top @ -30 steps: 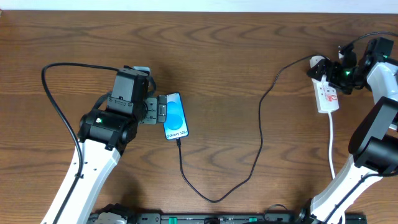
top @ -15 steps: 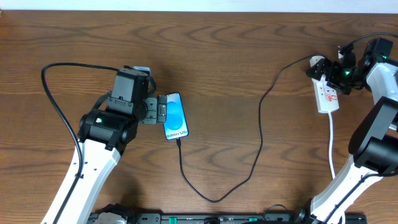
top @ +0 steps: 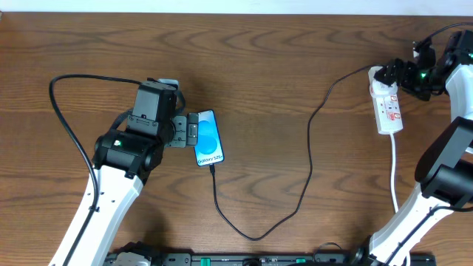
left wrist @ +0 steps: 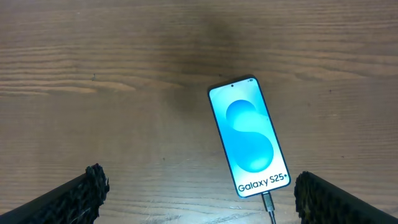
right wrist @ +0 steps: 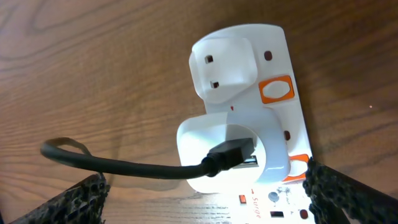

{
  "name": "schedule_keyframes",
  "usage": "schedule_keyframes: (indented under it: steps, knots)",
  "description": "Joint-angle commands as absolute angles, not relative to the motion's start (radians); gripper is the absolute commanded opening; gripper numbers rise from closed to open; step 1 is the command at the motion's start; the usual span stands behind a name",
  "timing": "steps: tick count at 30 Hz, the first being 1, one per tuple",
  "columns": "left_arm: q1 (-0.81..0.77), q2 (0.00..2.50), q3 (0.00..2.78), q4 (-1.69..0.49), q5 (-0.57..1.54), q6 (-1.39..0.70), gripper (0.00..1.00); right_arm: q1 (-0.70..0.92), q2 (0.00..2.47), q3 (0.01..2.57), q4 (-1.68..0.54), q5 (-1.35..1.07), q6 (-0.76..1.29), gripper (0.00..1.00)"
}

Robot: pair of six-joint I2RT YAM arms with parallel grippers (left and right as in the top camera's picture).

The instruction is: Plug charger to phone and switch on socket

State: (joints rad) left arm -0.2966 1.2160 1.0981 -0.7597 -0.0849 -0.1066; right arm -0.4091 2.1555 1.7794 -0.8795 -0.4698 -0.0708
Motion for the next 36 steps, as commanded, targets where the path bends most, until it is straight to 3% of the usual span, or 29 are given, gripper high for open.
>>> schedule_keyframes:
  steps: [1,36]
  knots:
    - [-0.299,1.216,1.098,-0.763,-0.098,-0.098,0.98,-0.411,2.165,1.775,-0.883,-0.461,-0.091,0.99]
    - [-0.299,1.216,1.098,-0.763,-0.098,-0.098,0.98,-0.358,2.165,1.636,-0.774,-0.490,-0.062,0.99]
